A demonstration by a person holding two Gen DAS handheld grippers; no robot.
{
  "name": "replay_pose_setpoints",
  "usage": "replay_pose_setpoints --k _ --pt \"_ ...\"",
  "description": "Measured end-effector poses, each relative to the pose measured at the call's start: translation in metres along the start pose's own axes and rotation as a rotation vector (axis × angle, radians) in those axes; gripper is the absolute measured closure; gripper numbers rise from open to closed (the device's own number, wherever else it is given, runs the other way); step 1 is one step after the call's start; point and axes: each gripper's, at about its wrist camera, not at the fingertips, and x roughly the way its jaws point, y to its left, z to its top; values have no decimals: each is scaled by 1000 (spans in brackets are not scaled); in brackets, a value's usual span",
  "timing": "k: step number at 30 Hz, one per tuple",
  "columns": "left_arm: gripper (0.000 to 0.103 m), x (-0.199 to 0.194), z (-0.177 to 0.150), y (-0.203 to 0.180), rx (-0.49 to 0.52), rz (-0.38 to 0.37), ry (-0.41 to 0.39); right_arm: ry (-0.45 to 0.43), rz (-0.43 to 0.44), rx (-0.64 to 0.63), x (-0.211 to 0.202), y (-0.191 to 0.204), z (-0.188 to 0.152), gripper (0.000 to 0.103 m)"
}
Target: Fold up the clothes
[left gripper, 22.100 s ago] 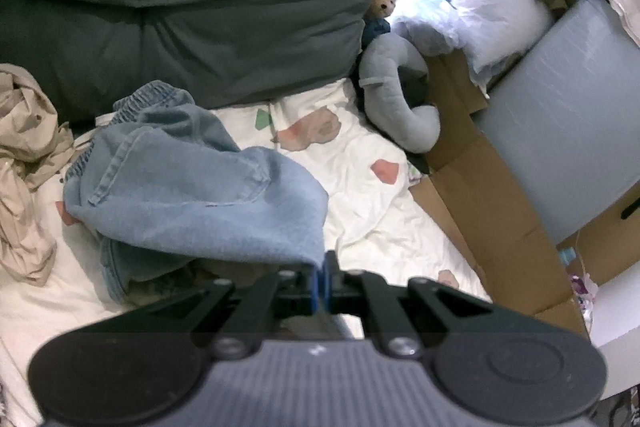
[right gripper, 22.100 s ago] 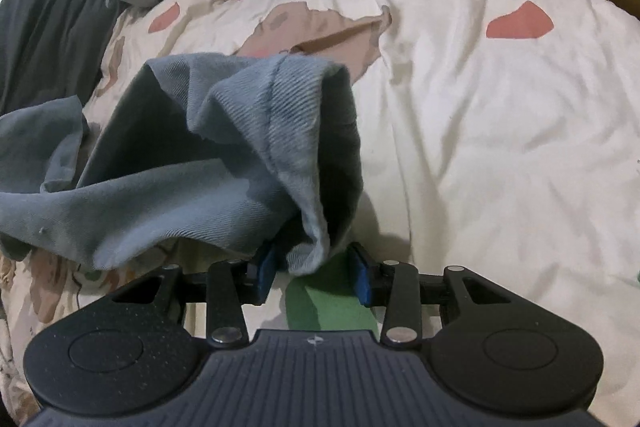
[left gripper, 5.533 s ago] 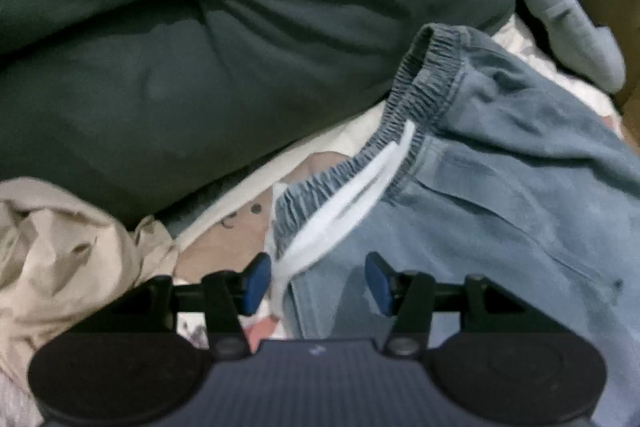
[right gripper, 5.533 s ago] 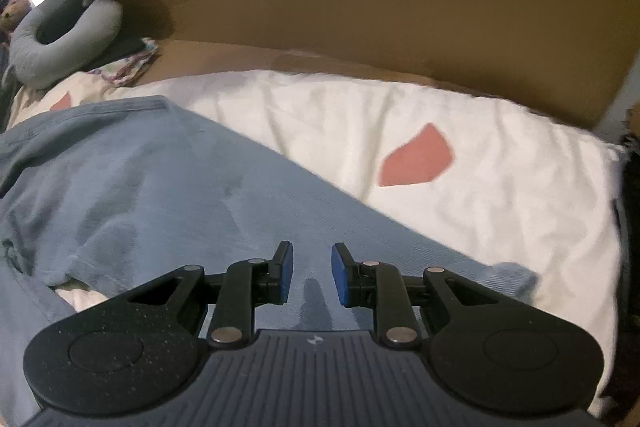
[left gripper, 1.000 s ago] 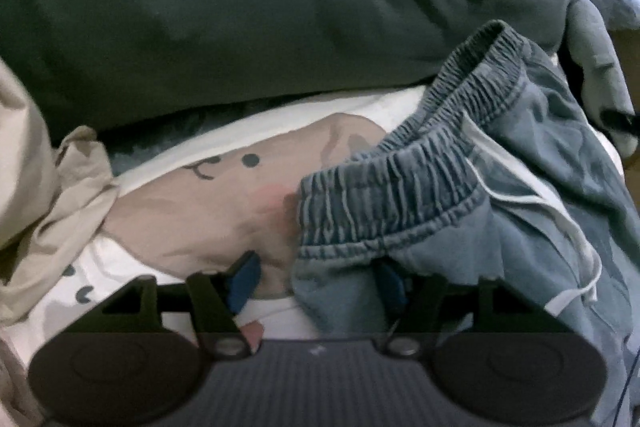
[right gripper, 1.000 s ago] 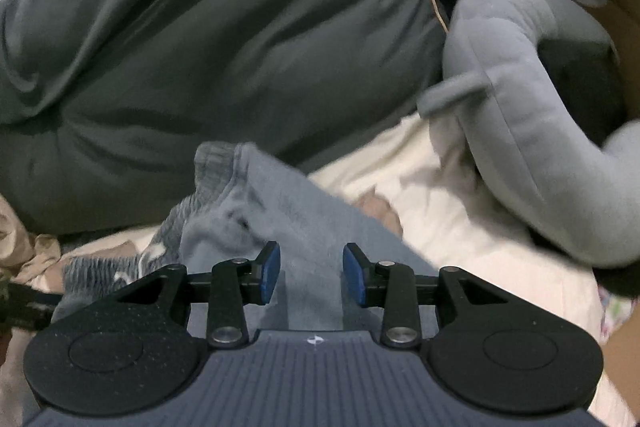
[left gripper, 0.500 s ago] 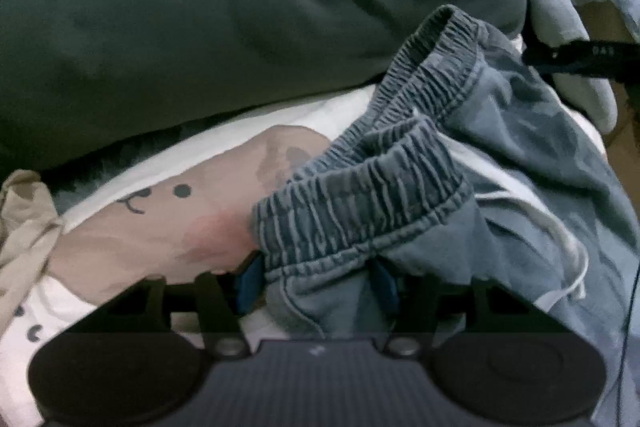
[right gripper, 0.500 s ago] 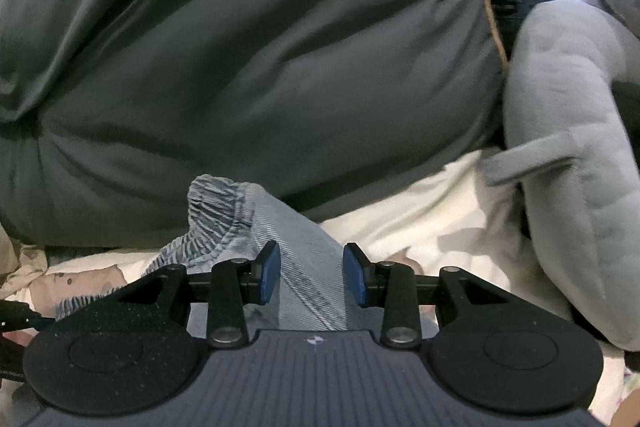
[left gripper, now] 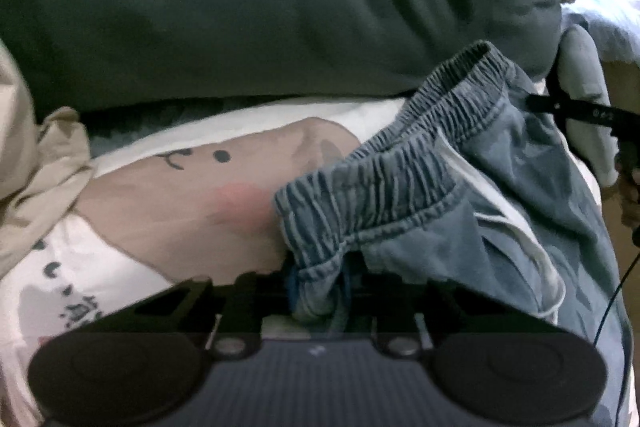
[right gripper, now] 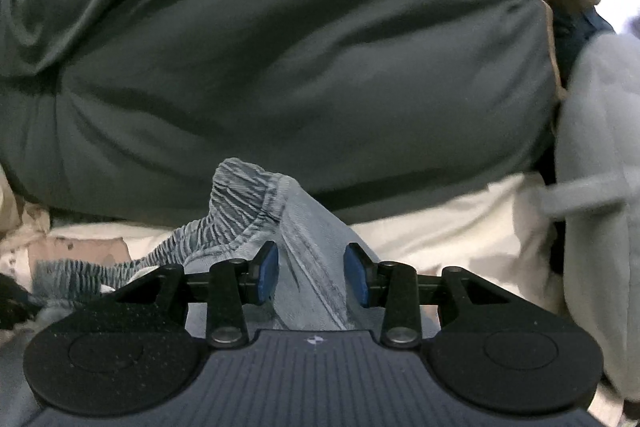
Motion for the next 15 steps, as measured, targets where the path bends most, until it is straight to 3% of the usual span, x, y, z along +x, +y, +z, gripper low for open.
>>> replay_pose_setpoints --k 3,4,5,10,15 --pt "84 -11 2 -4 24 22 -21 39 -29 -54 14 6 6 60" --pt "85 -15 3 -6 33 35 -29 66 -48 -76 21 7 7 65" --pt "85 -20 3 -6 38 54 -36 80 -55 -86 25 7 8 90" --pt "87 -50 8 -2 68 117 -78 94 15 -48 12 3 8 93" --pt "87 -83 12 2 88 149 -96 75 37 -40 -31 4 21 93"
